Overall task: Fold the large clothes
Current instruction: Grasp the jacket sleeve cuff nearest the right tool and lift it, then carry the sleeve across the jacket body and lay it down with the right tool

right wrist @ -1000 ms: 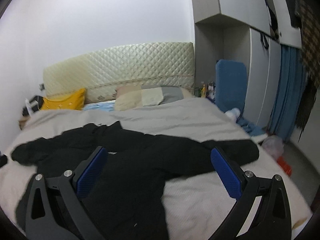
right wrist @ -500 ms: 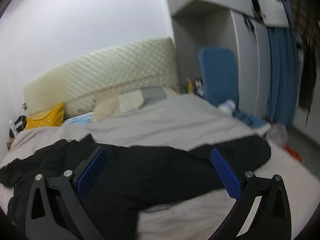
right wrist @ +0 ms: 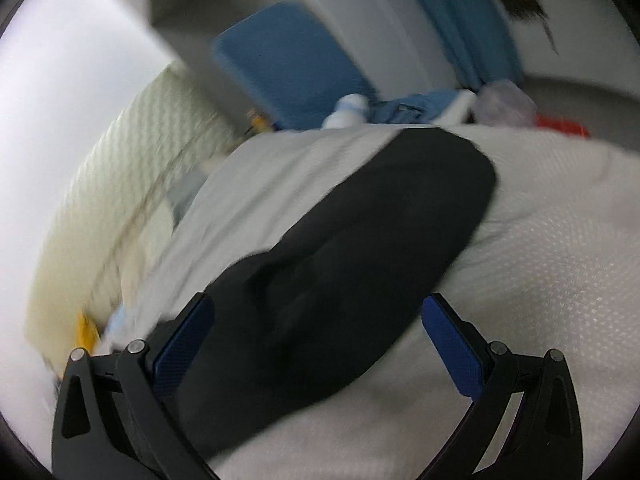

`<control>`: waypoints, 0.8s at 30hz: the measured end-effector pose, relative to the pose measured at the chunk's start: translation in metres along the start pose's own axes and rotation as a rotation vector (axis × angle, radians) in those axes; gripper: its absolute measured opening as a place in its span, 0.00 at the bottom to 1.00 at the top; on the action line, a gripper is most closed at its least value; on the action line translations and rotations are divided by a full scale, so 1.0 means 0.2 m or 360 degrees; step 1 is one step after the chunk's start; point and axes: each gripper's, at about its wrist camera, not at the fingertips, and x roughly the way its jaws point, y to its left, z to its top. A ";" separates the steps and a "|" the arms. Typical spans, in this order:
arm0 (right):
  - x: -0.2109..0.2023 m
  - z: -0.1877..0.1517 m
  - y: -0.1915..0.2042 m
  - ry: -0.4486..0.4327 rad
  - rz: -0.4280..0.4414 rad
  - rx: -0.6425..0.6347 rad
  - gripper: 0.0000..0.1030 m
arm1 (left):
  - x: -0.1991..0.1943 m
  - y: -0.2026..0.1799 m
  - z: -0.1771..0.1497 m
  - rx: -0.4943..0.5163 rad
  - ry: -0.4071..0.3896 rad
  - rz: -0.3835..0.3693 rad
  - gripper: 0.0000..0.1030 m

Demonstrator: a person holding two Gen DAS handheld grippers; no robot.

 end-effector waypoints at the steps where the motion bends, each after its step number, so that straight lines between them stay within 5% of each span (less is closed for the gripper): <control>1: 0.02 0.02 -0.07 -0.0015 0.0003 0.0071 1.00 | 0.01 0.00 0.00 0.0000 -0.0002 0.0004 0.99; 7: 0.14 0.10 -0.31 -0.0099 0.0027 0.0287 0.91 | 0.09 0.01 0.00 -0.0039 -0.0018 0.0033 0.99; 9: 0.19 0.13 -0.34 -0.0102 0.0051 0.0268 0.64 | 0.11 0.02 0.00 -0.0056 -0.0027 0.0036 0.99; 13: 0.23 0.18 -0.35 -0.0094 0.0077 0.0259 0.35 | 0.14 0.03 0.01 -0.0058 -0.0013 0.0079 0.99; 15: 0.24 0.21 -0.33 -0.0088 0.0080 0.0191 0.11 | 0.14 0.04 0.01 -0.0078 -0.0011 0.0077 0.99; 24: -0.07 0.39 -0.06 -0.0187 0.0066 -0.0089 0.03 | -0.02 0.08 0.02 -0.0090 -0.0076 0.0091 0.99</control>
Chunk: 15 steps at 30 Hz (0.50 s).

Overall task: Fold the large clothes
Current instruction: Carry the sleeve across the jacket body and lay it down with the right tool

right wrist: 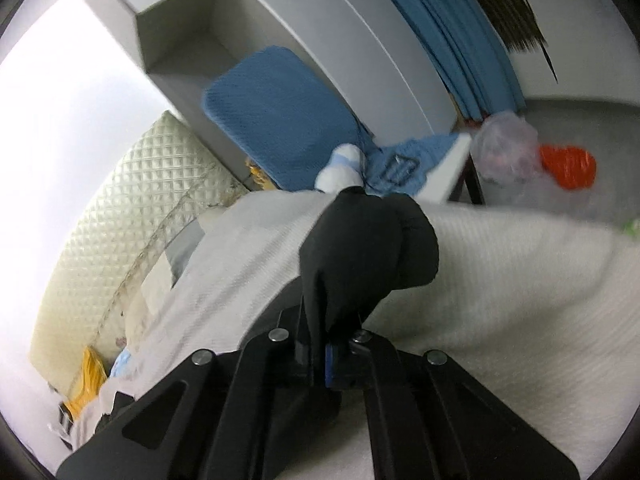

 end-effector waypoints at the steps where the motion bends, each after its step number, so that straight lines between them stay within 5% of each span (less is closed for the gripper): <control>1: -0.04 0.03 0.04 -0.0012 0.0008 -0.0028 0.03 | -0.03 0.01 0.00 0.0000 -0.0010 0.0001 0.99; 9: -0.44 0.19 0.54 -0.0136 0.0143 -0.0203 0.03 | -0.22 0.06 0.02 0.0058 -0.0119 0.0083 0.99; 15: -0.75 0.16 1.05 -0.0225 0.0270 -0.0439 0.03 | -0.30 0.13 0.01 0.0051 -0.0129 0.0078 0.99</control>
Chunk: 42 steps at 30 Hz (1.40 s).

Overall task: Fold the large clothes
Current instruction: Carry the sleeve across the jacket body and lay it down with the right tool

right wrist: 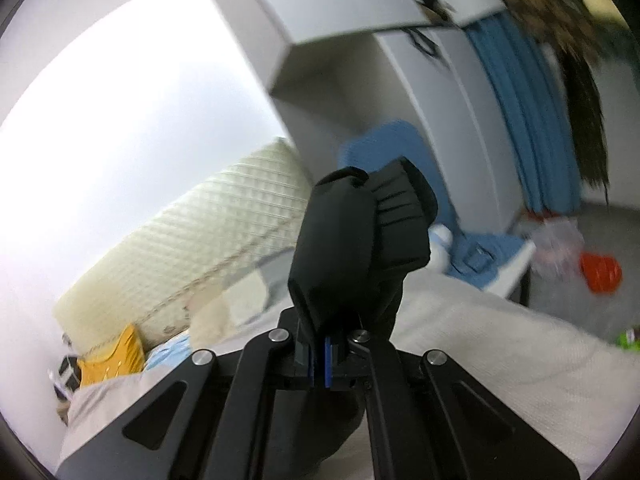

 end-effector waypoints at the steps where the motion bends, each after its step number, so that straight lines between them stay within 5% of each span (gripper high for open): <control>1: -0.03 0.01 0.10 -0.0015 0.0021 -0.0039 0.03 | -0.01 0.01 0.01 -0.0006 -0.0005 -0.0002 0.99; 10: -0.22 -0.15 0.94 -0.0134 0.0103 -0.0528 0.03 | -0.04 0.14 0.02 -0.0042 -0.0018 -0.0030 0.99; 16: -0.27 -0.45 1.41 -0.0084 0.0378 -0.0712 0.03 | -0.08 0.22 0.01 -0.0086 -0.0043 -0.0051 0.99; 22: -0.24 -0.86 1.79 0.0110 0.0648 -0.0853 0.03 | -0.09 0.25 0.01 -0.0055 -0.0057 -0.0030 0.99; 30: -0.16 -1.45 2.05 0.0424 0.0835 -0.1072 0.03 | -0.09 0.38 0.04 -0.0222 -0.0075 -0.0022 0.99; 37: 0.06 -1.92 2.13 0.0711 0.0827 -0.1184 0.04 | -0.03 0.43 0.01 -0.0295 0.0027 -0.0024 0.99; 42: 0.15 -2.11 2.12 0.0864 0.0780 -0.1172 0.07 | -0.02 0.41 0.00 -0.0282 0.0029 -0.0018 0.99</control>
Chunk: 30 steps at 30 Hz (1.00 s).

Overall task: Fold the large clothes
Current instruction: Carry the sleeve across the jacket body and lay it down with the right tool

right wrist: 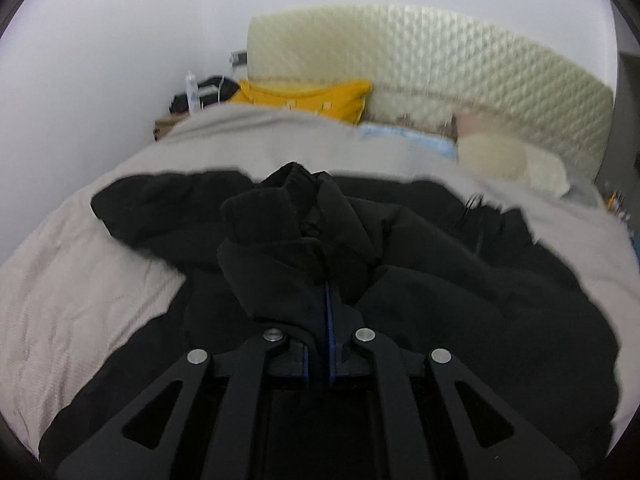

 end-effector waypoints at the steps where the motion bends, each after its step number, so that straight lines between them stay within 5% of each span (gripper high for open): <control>1: 0.03 -0.03 0.01 0.0028 -0.0001 0.0012 0.07 | 0.00 0.00 0.00 0.0000 0.0003 0.0001 0.99; 8: 0.19 -0.10 0.02 0.0264 -0.0015 -0.0024 0.22 | 0.07 0.03 -0.02 -0.0020 0.0058 -0.0020 0.99; 10: 0.17 -0.08 0.03 0.0314 0.0024 0.0005 0.34 | 0.08 0.03 -0.02 -0.0032 0.0073 -0.0026 0.99; 14: 0.05 -0.05 0.06 0.0286 0.0098 0.0033 0.84 | 0.08 0.02 -0.03 -0.0013 0.0070 -0.0022 0.99; 19: -0.17 -0.02 0.03 0.0173 0.0137 0.0104 0.84 | 0.06 -0.02 -0.04 0.0023 0.0055 -0.0019 0.99; 30: -0.65 -0.17 -0.18 -0.0084 -0.0079 0.0190 0.84 | -0.07 -0.21 -0.08 0.0215 -0.0047 -0.0057 0.99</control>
